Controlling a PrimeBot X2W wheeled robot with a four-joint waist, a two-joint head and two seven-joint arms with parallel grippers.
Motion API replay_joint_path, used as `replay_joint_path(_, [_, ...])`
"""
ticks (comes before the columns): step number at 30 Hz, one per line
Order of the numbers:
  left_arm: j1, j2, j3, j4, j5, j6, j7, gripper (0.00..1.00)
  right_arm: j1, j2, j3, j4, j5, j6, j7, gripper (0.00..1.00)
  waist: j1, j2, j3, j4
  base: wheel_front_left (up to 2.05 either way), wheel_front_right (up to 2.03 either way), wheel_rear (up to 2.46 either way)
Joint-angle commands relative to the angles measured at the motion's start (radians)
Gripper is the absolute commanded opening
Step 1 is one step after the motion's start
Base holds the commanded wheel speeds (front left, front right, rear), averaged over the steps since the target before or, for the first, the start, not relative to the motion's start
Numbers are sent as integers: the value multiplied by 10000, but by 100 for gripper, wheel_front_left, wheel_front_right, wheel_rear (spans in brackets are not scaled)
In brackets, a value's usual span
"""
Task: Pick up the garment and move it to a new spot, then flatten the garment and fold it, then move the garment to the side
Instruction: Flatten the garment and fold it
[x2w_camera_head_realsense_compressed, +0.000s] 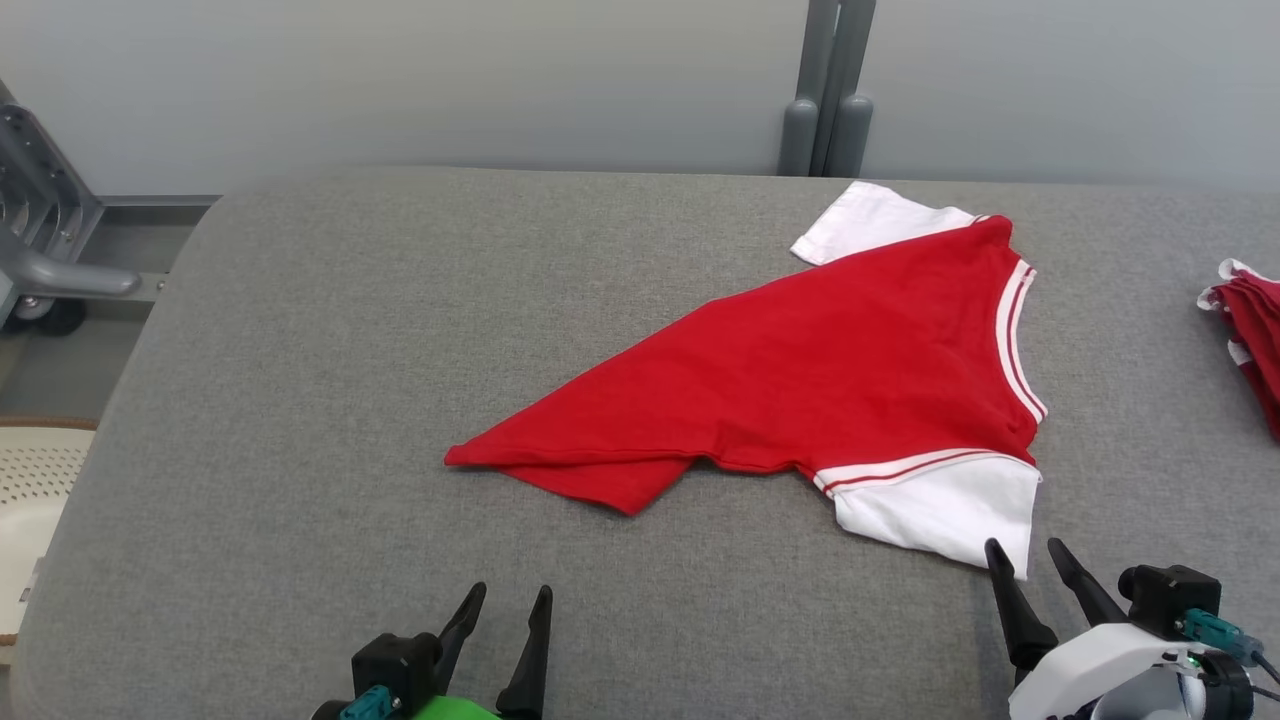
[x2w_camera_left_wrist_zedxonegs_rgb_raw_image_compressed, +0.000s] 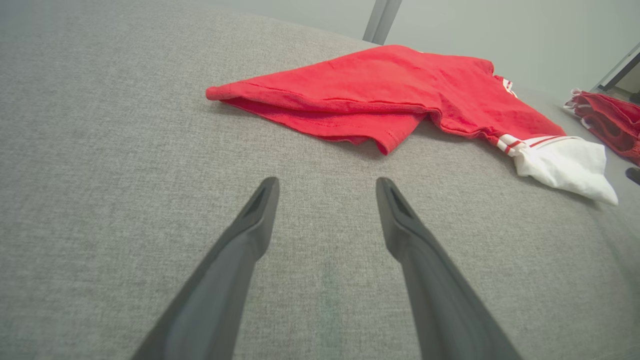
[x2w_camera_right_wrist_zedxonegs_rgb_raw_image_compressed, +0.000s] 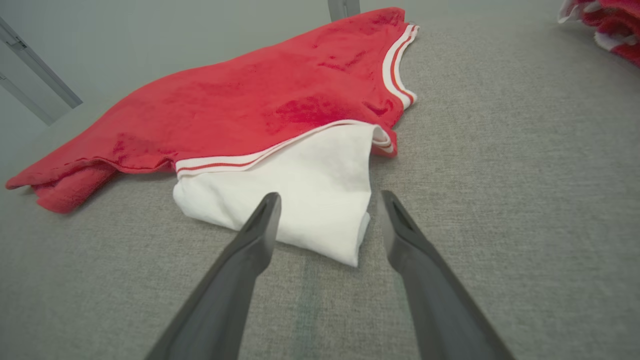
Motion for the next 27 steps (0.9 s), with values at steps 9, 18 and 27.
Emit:
replay_joint_path(9, [-19, 27, 30, 19, 88, -29, -3, 100, -128, -90, -193, 470, -168, -2, -44, 100, 0, -1, 211, 466, 0, 0, 0])
replay_joint_path(18, [-29, 27, 46, -103, -14, -29, -3, 100, 26, -27, 203, 742, -125, -2, -45, 100, 0, -1, 349, 638, 0, 0, 0])
replay_joint_path(27, [-109, 27, 71, -228, 79, -30, -3, 100, 157, -82, 316, 728, 16, -2, -46, 100, 0, -1, 325, 578, 0, 0, 0])
